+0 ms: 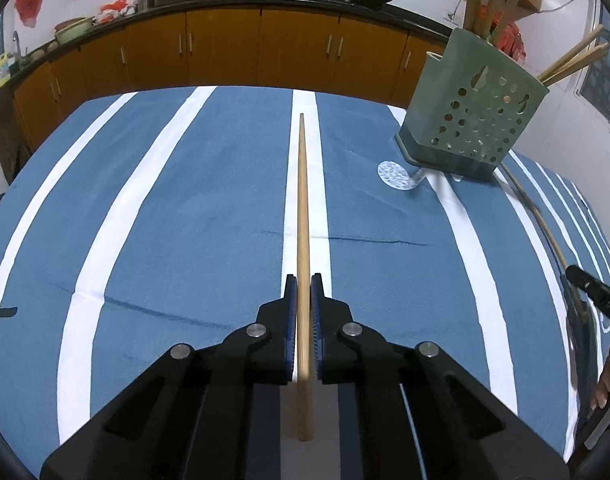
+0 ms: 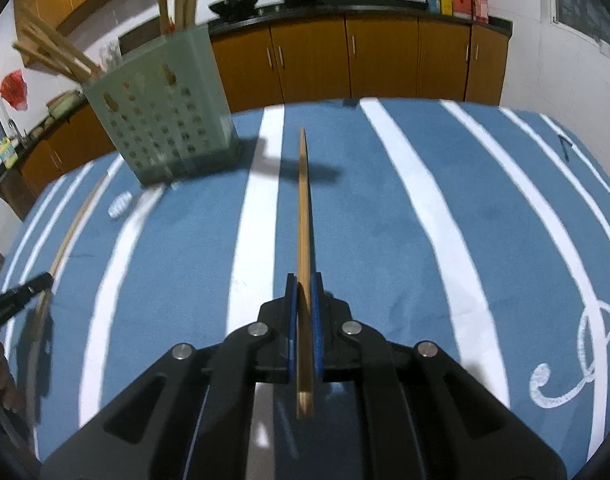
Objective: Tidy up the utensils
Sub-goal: 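Raise the left gripper's chopstick upright over the green holder while the right gripper carries its chopstick there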
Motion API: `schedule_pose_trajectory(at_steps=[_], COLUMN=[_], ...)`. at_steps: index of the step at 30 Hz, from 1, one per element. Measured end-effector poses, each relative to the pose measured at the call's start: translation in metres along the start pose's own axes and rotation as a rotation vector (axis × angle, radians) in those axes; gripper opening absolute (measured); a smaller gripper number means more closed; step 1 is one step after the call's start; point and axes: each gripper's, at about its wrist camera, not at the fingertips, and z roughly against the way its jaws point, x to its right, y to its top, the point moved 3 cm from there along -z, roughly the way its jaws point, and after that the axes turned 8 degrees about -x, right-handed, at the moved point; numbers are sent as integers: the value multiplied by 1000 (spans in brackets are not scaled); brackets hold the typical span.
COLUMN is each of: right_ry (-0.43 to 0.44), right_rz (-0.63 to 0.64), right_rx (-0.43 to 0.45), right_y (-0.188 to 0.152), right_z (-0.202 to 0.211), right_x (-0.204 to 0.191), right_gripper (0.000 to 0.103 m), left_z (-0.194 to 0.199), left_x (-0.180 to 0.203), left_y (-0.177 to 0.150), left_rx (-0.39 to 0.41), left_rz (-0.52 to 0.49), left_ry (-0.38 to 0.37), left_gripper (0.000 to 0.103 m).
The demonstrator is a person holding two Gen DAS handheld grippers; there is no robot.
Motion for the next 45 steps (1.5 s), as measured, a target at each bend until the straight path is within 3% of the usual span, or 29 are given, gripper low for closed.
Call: schedule_pose_trajectory(at_steps=[6,19,33,40,45], right_ry=[8,41,223,224,197], right_rz=[-1,-10,28,16,-31], right_rx=[124,378,642,823,867], right_y=[19,62,114,153,179], right_z=[42,122,222,241,220], right_x=[-1,-7,-42,-65,-64], right_gripper=[8,8,8,8,8], left_z=[30,116,185,207,202], left_x=[-3,7,57,97,108], left_y=[8,65,109,153,176], left_rx=[70,308,480,648,754], left_rz=[11,-1,-107,-110,-91], left_ry=[-31,-70,-187,-240,-192], left_gripper=[8,7,7,7,7])
